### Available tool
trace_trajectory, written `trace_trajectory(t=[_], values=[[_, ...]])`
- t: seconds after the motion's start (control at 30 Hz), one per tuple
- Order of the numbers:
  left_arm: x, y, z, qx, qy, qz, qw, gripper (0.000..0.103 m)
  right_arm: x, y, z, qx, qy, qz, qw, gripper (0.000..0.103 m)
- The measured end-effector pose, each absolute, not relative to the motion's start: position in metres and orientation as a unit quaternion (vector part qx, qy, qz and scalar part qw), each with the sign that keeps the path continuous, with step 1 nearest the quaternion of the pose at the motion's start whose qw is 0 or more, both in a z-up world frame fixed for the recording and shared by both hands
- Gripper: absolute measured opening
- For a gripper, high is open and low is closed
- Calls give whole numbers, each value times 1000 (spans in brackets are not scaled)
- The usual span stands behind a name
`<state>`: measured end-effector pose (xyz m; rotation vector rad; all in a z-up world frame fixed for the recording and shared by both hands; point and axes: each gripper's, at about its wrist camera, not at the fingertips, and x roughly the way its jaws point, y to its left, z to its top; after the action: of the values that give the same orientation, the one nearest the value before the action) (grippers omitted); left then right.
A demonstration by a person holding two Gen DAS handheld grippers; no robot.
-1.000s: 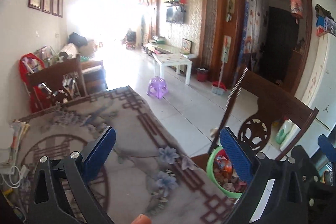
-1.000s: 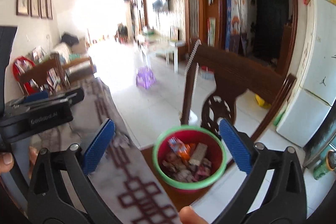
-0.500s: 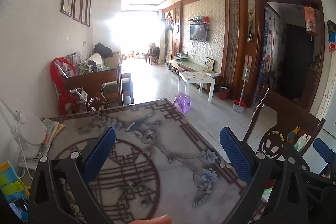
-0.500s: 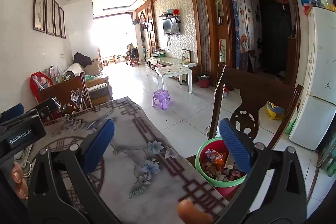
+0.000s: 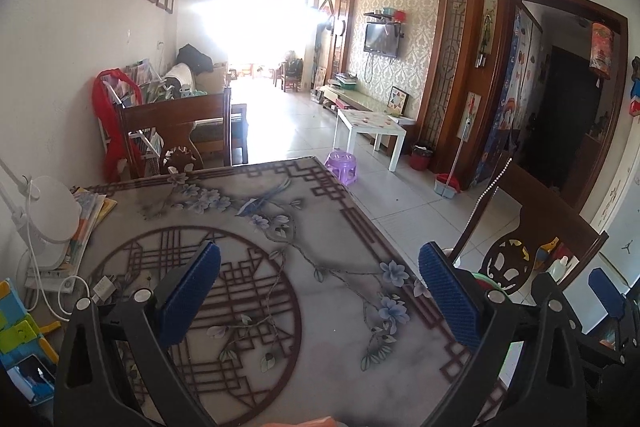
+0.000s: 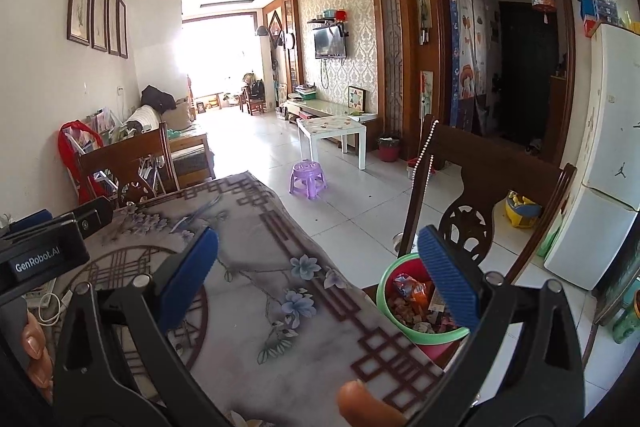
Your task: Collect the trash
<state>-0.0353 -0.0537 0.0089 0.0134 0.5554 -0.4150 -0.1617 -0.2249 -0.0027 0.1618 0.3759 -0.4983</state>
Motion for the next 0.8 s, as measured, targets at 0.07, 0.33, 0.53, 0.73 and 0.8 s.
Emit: trace_trajectory(t=[0.07,0.33,0.53,0.73,0.8], values=[[-35,-53,8,7,273,-203,940,95,-161,-223,-2,76,188,-242,949,98],[-37,-52,9,6,279,-207,938,95,-160,-213,0,65,189,-238,951,98],[-39,-52,9,7,281,-209,936,95,-161,-215,-1,70,192,-242,949,98],[-41,-53,9,7,282,-208,936,95,-162,-217,-2,74,192,-245,947,98],[-40,-53,9,7,283,-209,936,95,-161,-217,-2,75,193,-246,947,98]])
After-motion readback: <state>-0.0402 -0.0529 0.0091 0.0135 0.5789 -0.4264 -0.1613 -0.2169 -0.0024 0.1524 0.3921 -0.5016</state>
